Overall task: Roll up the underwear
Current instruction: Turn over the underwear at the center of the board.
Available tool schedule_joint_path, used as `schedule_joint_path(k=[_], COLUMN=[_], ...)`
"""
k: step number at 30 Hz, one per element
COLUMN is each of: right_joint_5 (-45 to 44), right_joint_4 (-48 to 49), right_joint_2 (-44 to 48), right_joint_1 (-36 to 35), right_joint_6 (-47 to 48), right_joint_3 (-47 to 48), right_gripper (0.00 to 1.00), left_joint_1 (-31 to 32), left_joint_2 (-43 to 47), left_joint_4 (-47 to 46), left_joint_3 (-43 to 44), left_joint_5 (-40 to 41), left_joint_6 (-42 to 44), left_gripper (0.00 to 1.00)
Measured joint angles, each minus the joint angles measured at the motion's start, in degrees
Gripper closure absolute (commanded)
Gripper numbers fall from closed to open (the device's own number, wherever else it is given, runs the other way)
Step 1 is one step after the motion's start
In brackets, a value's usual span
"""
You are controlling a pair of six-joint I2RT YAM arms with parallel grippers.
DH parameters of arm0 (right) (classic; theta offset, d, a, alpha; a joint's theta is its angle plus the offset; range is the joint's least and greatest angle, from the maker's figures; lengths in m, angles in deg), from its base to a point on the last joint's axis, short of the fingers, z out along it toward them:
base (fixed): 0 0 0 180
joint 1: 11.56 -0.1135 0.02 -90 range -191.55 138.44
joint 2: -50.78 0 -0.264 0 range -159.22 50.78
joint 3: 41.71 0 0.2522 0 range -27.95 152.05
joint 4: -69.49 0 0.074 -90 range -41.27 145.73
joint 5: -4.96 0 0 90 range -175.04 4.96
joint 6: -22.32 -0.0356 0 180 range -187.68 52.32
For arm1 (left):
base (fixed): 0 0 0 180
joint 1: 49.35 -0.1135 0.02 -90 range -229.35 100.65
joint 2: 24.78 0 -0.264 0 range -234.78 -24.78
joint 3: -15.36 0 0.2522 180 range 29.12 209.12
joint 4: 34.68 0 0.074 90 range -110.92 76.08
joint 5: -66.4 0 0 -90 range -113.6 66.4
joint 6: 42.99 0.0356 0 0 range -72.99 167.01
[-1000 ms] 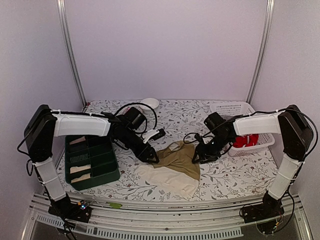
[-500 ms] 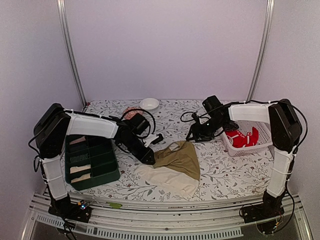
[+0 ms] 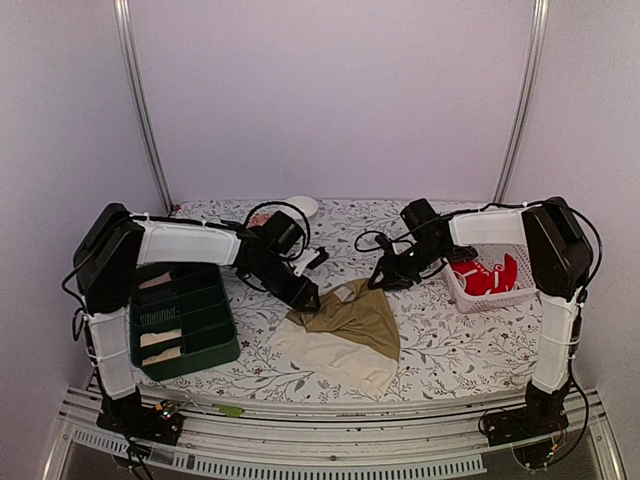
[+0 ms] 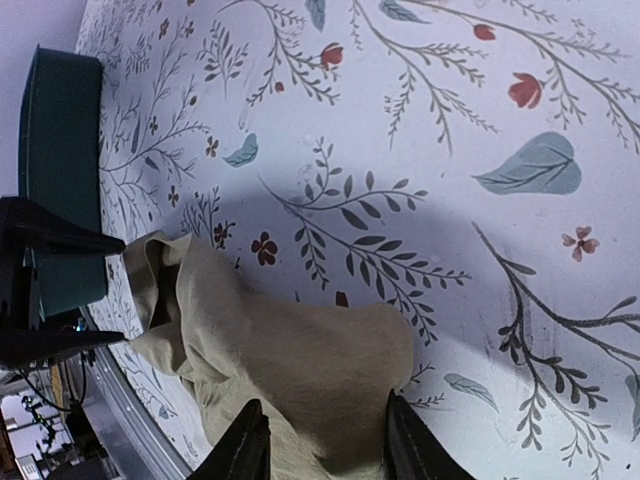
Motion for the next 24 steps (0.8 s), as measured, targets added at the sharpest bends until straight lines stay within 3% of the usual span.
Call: schedule_joint_path(k=[6,8,15,19,24], right_joint_5=[2.3,2.7,3.3,3.6,4.4], right_joint_4=[0.8,1.0,1.2,0.7,-0.2], right_joint_2=[0.0,0.0,0.5,3.5,6.0], right_joint_1=[0.0,0.0,1.0,3.0,5.7], right_joint_6=[0.3,0.4,-0.1,-1.2,-1.7], right_joint_3=[0.0,0.0,0.0,0.9,11.6], right_gripper=[0.99,1.00,1.00,1.00,1.00], left_joint_1=[0.0,0.0,-0.2,-0.9,-4.1], left_joint_2=[-7.0,-9.0,-9.4,-7.5,-6.1], left_joint_4=[0.9,1.7,4.7,6.2,7.6], left_joint_3=[6.1,7.4,9.0,10.0,22.6], left_joint_5=[5.5,6.4,11.5,13.3,12.9], left_joint_6=[-1.6,-1.6,-2.3,-1.0,2.1], left_gripper=[0.43,0.49,1.00,1.00,1.00])
